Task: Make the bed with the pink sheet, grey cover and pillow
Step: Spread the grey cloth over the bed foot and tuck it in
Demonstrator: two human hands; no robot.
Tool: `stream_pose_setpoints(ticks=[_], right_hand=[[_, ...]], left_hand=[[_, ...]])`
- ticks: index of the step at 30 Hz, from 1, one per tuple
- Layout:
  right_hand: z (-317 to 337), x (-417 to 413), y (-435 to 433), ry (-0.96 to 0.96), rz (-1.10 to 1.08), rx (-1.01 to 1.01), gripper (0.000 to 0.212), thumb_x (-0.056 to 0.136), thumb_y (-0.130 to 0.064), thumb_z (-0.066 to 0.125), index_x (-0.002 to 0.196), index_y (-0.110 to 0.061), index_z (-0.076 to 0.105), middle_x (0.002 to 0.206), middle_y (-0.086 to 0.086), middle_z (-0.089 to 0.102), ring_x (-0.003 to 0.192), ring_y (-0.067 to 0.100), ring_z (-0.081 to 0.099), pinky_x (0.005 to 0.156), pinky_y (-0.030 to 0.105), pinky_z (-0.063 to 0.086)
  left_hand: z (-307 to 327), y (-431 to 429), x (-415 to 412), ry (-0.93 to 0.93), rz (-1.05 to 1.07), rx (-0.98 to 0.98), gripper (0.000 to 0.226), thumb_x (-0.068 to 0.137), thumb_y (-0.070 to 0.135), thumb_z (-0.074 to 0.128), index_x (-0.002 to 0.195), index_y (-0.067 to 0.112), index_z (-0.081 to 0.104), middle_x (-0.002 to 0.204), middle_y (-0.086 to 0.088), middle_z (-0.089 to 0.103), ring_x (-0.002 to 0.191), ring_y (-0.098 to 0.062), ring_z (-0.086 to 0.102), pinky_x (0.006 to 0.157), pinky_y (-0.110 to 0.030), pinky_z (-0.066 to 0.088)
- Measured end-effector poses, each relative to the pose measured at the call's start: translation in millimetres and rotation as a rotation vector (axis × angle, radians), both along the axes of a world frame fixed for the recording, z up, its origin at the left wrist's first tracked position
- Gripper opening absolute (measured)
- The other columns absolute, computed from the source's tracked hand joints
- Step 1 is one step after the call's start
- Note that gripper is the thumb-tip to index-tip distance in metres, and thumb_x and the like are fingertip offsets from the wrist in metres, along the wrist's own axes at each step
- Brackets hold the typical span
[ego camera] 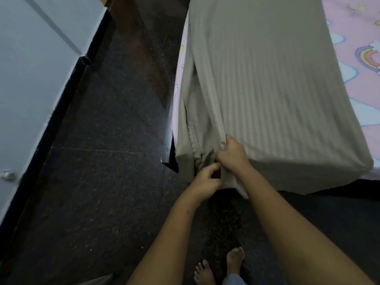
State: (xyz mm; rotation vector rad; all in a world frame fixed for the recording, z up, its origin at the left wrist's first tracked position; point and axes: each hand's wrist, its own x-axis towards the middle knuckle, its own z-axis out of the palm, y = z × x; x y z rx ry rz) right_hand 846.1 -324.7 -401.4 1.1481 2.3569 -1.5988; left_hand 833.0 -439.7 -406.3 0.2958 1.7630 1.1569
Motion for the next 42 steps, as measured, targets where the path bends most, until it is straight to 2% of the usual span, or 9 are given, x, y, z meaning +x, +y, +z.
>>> stream_pose_setpoints(ticks=[2,4,7,10,16,23,32,39,42], right_hand=[[-1,-1,4,-0.033,-0.043,0.13,0.013,0.087,-0.005,0.05,0.099,-0.005,0.054,0.107,0.021,0.062,0.098,0.033,0.058,0.07,0.026,0.037],[0,1,1,-0.042,-0.098,0.18,0.009,0.088,0.0,0.045,0.091,-0.009,0.043,0.106,0.024,0.058,0.094,0.035,0.056,0.067,0.027,0.032],[-6,5,-16,-0.071,-0.089,0.176,0.01,0.09,0.0,0.042,0.1,-0.004,0.044,0.107,0.024,0.057,0.096,0.035,0.056,0.069,0.028,0.035],[-16,4,-33,-0.068,-0.063,0.163,0.016,0.093,-0.003,0.043,0.108,-0.007,0.044,0.098,0.015,0.055,0.081,0.026,0.052,0.067,0.029,0.037],[-23,6,-49,-0.09,-0.067,0.151,0.04,0.088,0.005,0.044,0.126,-0.008,0.04,0.11,0.018,0.055,0.092,0.03,0.053,0.073,0.029,0.04],[-34,9,-93,-0.106,-0.052,0.151,0.06,0.085,0.009,0.043,0.138,-0.016,0.035,0.12,0.013,0.052,0.113,0.032,0.051,0.095,0.038,0.044],[-40,13,-133,0.027,0.001,0.041,0.029,0.096,-0.005,0.037,0.116,-0.023,0.049,0.114,0.005,0.058,0.107,0.023,0.055,0.082,0.024,0.038],[-26,14,-156,0.196,0.028,-0.023,0.046,0.082,0.006,0.045,0.119,-0.02,0.052,0.108,0.002,0.06,0.095,0.012,0.054,0.083,0.025,0.043],[-33,23,-166,0.162,0.075,-0.051,0.038,0.09,0.002,0.045,0.126,-0.009,0.047,0.115,0.012,0.057,0.104,0.026,0.055,0.085,0.027,0.042]], left_hand=[[-2,-11,-15,0.083,0.068,-0.022,0.048,0.084,-0.014,0.041,0.119,0.012,0.061,0.103,-0.001,0.062,0.099,-0.016,0.058,0.075,-0.015,0.049],[-12,-17,-34,0.449,0.058,-0.152,0.047,0.087,-0.003,0.046,0.127,0.018,0.057,0.113,-0.002,0.054,0.106,-0.017,0.05,0.083,-0.021,0.046],[-23,-15,-52,1.112,-0.375,-0.482,0.043,0.09,0.028,0.052,0.133,0.027,0.045,0.139,-0.003,0.038,0.124,-0.024,0.034,0.089,-0.041,0.045],[-21,-8,-64,1.24,-0.635,-0.687,0.042,0.095,0.036,0.044,0.134,0.025,0.038,0.138,-0.002,0.037,0.123,-0.026,0.037,0.081,-0.04,0.041],[-10,-55,-99,0.739,-0.461,-1.266,0.036,0.098,0.033,0.038,0.123,0.017,0.059,0.125,-0.004,0.058,0.114,-0.023,0.055,0.078,-0.032,0.038],[-14,-44,-87,0.928,-0.045,-0.546,0.047,0.09,0.045,0.055,0.125,0.016,0.046,0.119,-0.008,0.057,0.112,-0.029,0.053,0.084,-0.041,0.045],[-41,-18,-88,0.177,0.469,-0.248,0.023,0.082,-0.002,0.056,0.097,0.015,0.054,0.084,-0.001,0.059,0.079,-0.017,0.058,0.068,-0.027,0.051],[-42,-57,-81,0.059,0.529,-0.32,0.014,0.091,0.001,0.046,0.096,0.008,0.057,0.095,-0.014,0.064,0.075,-0.02,0.059,0.063,-0.027,0.051],[-30,-55,-80,-0.161,0.561,-0.164,0.024,0.097,0.031,0.049,0.103,0.01,0.059,0.106,-0.013,0.066,0.085,-0.023,0.063,0.074,-0.033,0.053]])
